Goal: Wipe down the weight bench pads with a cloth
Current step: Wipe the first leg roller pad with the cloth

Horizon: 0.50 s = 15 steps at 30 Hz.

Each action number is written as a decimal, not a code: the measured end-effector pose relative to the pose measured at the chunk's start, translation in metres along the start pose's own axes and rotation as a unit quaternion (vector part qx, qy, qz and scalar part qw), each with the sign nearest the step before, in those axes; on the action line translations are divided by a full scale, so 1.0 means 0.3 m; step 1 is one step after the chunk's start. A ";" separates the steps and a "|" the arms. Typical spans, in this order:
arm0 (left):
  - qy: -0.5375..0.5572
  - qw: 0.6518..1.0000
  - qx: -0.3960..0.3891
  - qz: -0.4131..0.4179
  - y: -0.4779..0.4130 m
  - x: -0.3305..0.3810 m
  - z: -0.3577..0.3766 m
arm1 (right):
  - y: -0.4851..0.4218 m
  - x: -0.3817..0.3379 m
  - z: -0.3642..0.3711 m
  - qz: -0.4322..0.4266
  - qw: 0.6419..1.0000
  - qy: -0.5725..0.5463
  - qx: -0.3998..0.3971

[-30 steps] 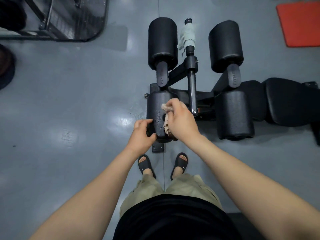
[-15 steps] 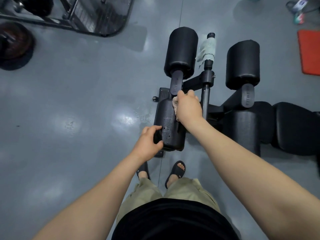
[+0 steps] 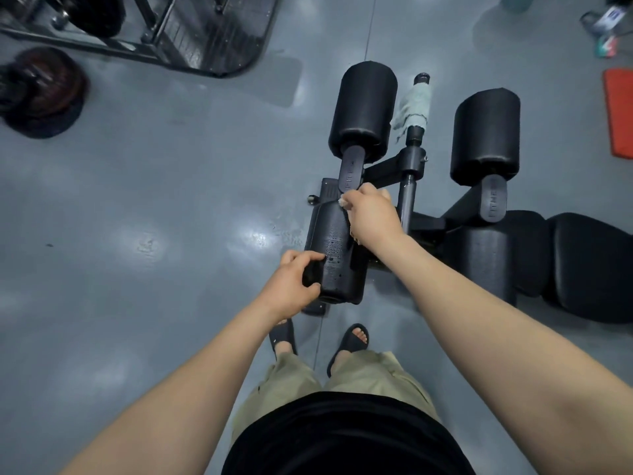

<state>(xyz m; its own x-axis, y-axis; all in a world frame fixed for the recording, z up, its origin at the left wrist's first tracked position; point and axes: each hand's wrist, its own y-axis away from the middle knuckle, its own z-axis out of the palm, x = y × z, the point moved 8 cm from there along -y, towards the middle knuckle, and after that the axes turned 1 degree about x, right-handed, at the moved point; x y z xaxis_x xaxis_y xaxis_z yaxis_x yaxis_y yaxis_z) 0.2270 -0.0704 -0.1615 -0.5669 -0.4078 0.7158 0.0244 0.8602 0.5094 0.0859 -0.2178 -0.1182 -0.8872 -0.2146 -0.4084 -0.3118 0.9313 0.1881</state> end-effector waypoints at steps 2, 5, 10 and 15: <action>-0.015 1.000 0.007 -0.002 0.003 0.005 0.005 | 0.009 0.002 0.007 -0.008 1.000 0.004 -0.006; -0.015 1.000 0.015 -0.020 0.008 -0.004 0.014 | 0.039 -0.019 0.017 -0.033 0.999 0.006 -0.006; -0.014 0.999 0.002 -0.047 0.006 -0.026 0.024 | 0.113 -0.044 0.050 -0.059 0.998 0.004 -0.022; -0.025 0.999 -0.013 -0.043 0.002 -0.021 0.019 | 0.184 -0.056 0.083 -0.067 0.997 -0.013 -0.028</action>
<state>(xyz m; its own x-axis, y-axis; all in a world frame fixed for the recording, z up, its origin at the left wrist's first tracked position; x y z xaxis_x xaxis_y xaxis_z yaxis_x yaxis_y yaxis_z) 0.2259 -0.0655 -0.1684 -0.6082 -0.4642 0.6439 -0.0052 0.8135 0.5815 0.0921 -0.1553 -0.1233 -0.8270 -0.3284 -0.4562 -0.4467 0.8767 0.1787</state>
